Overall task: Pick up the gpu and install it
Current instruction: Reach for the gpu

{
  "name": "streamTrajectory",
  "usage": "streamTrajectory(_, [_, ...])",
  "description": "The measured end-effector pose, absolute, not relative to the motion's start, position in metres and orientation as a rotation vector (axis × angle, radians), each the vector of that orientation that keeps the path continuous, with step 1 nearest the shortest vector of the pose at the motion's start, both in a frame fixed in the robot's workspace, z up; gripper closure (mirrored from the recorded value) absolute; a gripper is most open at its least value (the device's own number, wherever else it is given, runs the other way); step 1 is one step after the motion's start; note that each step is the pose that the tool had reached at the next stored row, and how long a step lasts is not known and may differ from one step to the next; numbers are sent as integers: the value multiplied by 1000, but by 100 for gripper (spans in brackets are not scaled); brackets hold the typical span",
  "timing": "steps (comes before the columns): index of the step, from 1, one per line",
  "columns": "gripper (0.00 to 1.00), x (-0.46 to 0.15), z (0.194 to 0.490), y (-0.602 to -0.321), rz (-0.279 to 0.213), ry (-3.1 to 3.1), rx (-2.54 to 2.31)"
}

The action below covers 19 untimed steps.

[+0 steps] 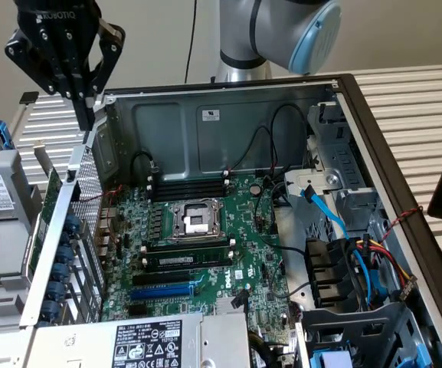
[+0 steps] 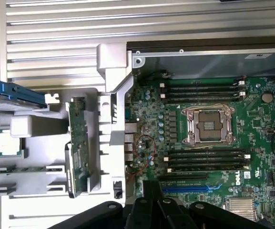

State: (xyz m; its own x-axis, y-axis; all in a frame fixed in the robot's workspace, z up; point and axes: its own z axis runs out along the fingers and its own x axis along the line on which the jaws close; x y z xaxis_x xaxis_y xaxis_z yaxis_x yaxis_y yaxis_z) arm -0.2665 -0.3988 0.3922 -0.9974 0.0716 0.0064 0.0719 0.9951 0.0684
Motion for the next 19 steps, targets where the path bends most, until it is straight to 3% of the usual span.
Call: streamTrajectory(19, [89, -343, 390, -398, -111, -3125, -113])
